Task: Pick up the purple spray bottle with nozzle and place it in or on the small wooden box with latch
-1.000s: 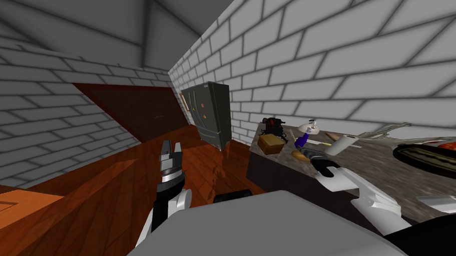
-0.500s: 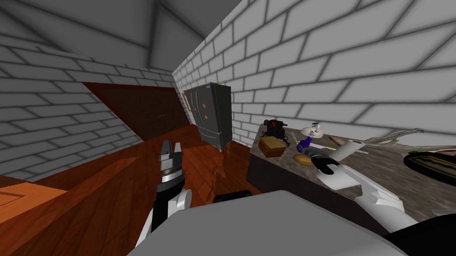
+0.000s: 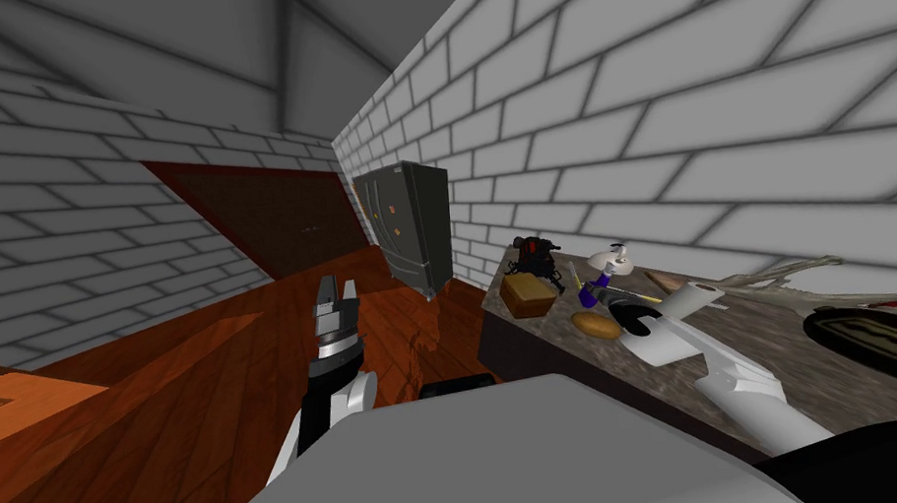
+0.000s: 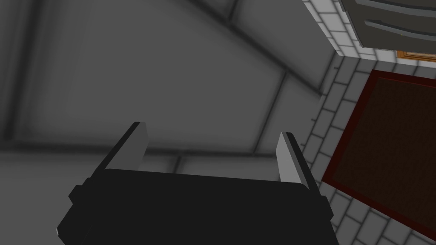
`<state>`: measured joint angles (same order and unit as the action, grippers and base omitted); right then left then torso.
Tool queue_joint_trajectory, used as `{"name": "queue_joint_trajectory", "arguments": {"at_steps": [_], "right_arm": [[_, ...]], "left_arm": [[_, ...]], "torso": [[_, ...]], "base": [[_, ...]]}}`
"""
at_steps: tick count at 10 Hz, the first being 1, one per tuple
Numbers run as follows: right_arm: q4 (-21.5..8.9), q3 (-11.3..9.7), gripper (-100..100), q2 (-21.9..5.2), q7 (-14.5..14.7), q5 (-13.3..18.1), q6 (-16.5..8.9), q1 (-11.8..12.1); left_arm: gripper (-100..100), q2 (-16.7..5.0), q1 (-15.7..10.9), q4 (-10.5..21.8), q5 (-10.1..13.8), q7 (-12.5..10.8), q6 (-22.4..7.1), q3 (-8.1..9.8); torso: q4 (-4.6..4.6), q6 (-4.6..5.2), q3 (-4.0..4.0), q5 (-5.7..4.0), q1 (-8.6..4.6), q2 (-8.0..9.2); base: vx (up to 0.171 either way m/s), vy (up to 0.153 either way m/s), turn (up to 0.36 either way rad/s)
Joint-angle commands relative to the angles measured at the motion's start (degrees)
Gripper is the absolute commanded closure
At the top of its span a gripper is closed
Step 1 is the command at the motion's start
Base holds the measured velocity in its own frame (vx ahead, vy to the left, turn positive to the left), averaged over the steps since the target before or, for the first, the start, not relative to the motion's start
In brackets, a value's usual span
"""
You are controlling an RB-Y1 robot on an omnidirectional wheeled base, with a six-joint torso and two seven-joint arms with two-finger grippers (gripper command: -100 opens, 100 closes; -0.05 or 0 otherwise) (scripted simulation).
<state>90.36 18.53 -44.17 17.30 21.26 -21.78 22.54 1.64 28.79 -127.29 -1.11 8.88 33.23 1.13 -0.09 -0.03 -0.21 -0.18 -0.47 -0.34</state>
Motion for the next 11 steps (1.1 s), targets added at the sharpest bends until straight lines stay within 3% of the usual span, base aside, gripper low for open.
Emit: {"name": "queue_joint_trajectory", "arguments": {"at_steps": [1,2,3,7,8,9,11], "right_arm": [[0.0,0.0,0,0.0,0.0,0.0,0.0,0.0],[0.0,0.01,-100,0.0,0.02,0.0,0.02,0.0],[-0.01,0.01,100,0.0,0.01,0.0,0.01,0.0],[-0.01,0.01,100,0.0,0.01,0.0,0.01,0.0],[-0.01,0.01,0,0.0,0.01,0.0,0.01,0.0],[-0.77,0.54,-100,1.69,0.18,1.77,1.45,-1.2],[-1.67,1.13,-100,3.62,0.36,3.78,3.09,-2.56]], "left_arm": [[0,0.0,0.0,0.0,0.0,0.0,0.0,0.0],[0,0.01,0.0,0.0,0.0,0.0,0.0,-0.01],[0,0.01,-0.01,0.0,0.0,0.0,0.0,-0.01],[0,0.01,-0.01,0.0,0.0,0.0,0.0,-0.01],[0,0.01,-0.01,0.0,0.0,0.0,0.0,-0.01],[0,0.01,-0.01,0.0,0.0,0.0,0.0,-0.01],[0,0.01,-0.01,0.0,0.0,0.0,0.0,-0.01]], "torso": [[0.0,0.0,0.0,0.0,0.0,0.0],[0.03,0.0,0.07,0.06,0.22,0.12],[0.05,0.01,0.11,0.09,0.31,0.18],[0.06,0.01,0.13,0.1,0.36,0.22],[0.06,0.01,0.13,0.1,0.36,0.22],[0.06,0.01,0.13,0.1,0.36,0.22],[0.06,0.01,0.14,0.09,0.3,0.22]], "base": [[0.007,-0.014,0.004],[0.004,-0.006,0.0],[0.0,0.0,0.0],[0.0,0.0,0.0],[0.0,0.0,0.0],[-0.001,-0.014,-0.057],[-0.001,-0.021,-0.049]]}}
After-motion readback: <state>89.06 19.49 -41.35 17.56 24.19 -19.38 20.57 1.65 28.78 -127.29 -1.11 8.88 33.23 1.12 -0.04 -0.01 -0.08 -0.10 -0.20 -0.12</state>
